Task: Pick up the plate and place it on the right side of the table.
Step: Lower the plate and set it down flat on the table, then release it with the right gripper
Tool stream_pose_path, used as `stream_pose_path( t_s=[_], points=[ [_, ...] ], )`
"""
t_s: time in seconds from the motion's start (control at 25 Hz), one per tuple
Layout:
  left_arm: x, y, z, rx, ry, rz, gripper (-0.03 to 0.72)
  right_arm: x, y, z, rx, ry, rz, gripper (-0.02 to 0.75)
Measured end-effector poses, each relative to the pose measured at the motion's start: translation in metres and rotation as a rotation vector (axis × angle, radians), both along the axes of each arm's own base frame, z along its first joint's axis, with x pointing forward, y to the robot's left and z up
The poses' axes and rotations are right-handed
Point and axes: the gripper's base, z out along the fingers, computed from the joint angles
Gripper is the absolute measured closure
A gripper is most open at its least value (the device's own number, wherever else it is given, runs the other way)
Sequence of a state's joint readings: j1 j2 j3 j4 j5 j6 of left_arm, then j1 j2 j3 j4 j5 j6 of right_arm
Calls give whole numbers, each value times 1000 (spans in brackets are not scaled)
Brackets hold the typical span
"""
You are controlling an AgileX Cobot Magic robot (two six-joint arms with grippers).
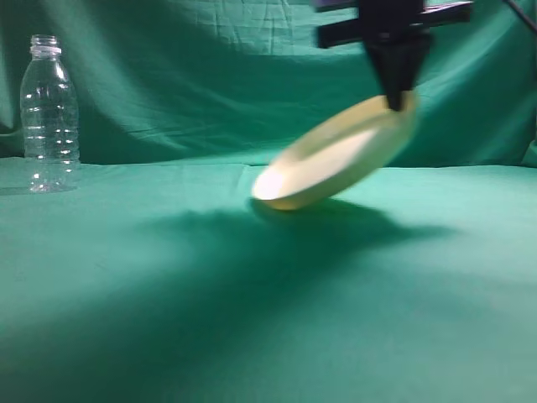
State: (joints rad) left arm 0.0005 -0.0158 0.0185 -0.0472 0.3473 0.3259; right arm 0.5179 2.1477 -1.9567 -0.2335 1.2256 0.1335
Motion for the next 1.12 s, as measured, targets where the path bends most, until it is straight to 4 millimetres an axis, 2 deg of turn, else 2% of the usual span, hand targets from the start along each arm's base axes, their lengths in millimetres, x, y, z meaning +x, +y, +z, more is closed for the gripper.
stream_pose_path(
  t_s=[0.28, 0.4, 0.48, 0.6, 0.76, 0.92, 0.96, 1.0, 1.12],
  points=[
    [0, 0, 0, 0, 0, 0, 688, -12, -111, 5, -18, 52, -213, 738],
    [0, 0, 0, 0, 0, 0, 688, -22, -147, 2, 5, 42, -286, 738],
    [0, 0, 0, 0, 0, 0, 688, -28, -163, -10, 8, 52, -313, 738],
    [0, 0, 0, 0, 0, 0, 688, -34, -176, -31, 18, 57, -328, 738],
    [0, 0, 0, 0, 0, 0, 688, -39, -179, -52, 28, 57, -320, 738],
    [0, 0, 0, 0, 0, 0, 688, -35, -177, -70, 39, 88, -326, 738],
    [0, 0, 0, 0, 0, 0, 688, -35, -176, -74, 40, 97, -328, 686],
    [0, 0, 0, 0, 0, 0, 688, -34, -176, -76, 41, 100, -329, 686],
    [0, 0, 0, 0, 0, 0, 688, -35, -176, -85, 38, 124, -328, 557]
  ],
)
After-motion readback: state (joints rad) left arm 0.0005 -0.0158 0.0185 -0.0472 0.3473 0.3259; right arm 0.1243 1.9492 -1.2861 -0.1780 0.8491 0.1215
